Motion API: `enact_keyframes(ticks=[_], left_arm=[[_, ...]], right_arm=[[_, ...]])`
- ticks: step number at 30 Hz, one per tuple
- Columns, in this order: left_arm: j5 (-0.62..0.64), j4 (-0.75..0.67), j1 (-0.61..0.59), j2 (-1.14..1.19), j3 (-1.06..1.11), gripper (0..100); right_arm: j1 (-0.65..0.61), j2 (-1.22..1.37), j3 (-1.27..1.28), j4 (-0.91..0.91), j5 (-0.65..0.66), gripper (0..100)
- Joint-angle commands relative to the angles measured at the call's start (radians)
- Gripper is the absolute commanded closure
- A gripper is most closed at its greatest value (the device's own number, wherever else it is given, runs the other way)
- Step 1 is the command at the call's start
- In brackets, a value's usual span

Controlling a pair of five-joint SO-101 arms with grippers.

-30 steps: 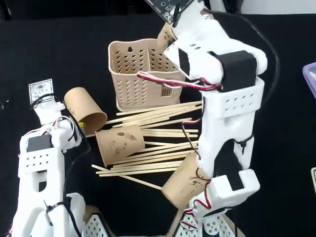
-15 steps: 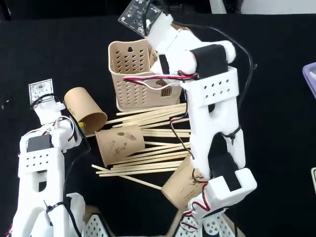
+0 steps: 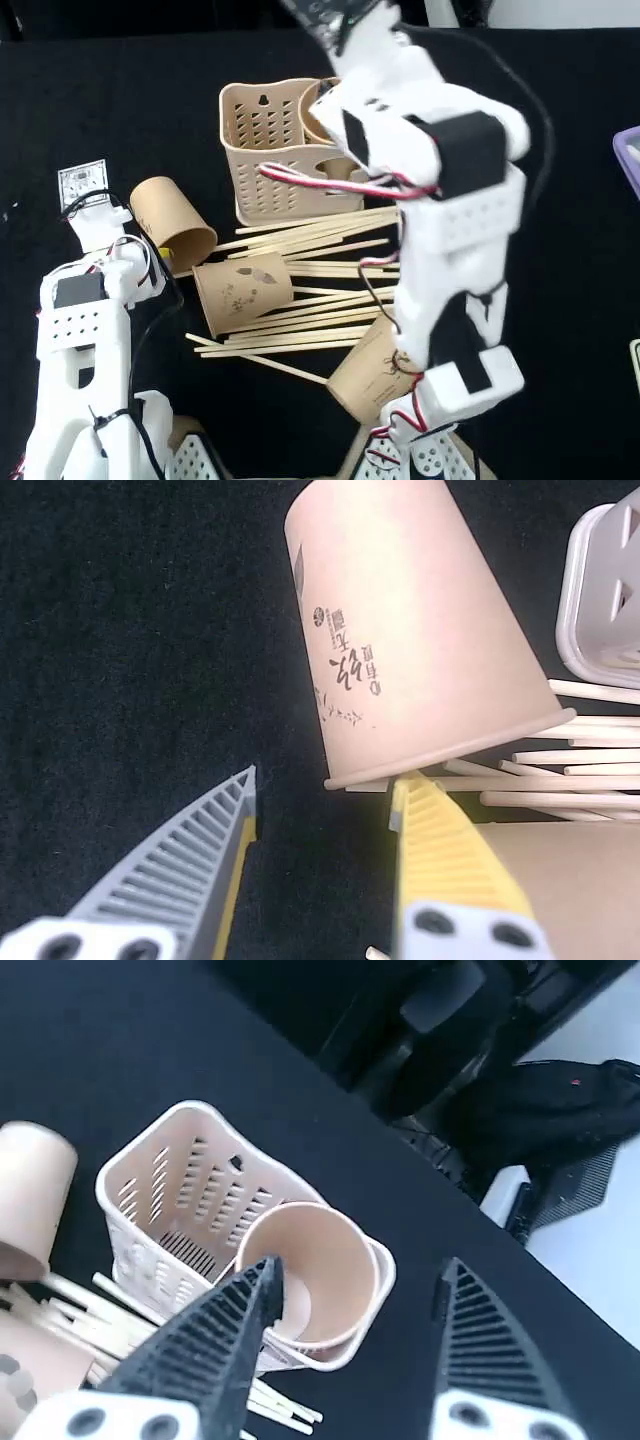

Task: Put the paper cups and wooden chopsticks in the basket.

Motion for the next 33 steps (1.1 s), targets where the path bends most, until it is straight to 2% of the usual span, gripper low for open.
enact_keyframes(ticks=[1, 8, 11, 16, 20, 23, 26, 33], left_arm=[[0.005, -0.006, -0.01, -0.012, -0.005, 78], [0.0, 0.017, -0.013, -0.023, -0.019, 78], [0.0, 0.112, -0.018, -0.023, -0.104, 78], [-0.012, 0.287, -0.03, -0.014, -0.271, 77], [-0.213, 0.348, -0.013, -0.012, -0.318, 77], [-0.356, 0.301, 0.002, -0.012, -0.306, 77], [-0.41, 0.192, 0.007, -0.012, -0.251, 77], [-0.361, -0.126, 0.01, -0.02, -0.048, 77]], right_arm=[[0.029, -0.133, 0.079, 0.032, -0.025, 76.1], [0.025, -0.473, 0.654, 0.021, -0.026, 76.1], [0.028, -0.604, 0.912, -0.025, -0.018, 76.1], [0.023, -0.803, 1.325, -0.242, -0.017, 76.1], [0.028, -0.938, 1.58, -0.356, -0.017, 76.1], [0.028, -1.018, 1.71, -0.4, -0.017, 76.1], [0.028, -1.089, 1.793, -0.427, -0.017, 76.1], [0.028, -1.187, 1.908, -0.459, -0.025, 76.1]])
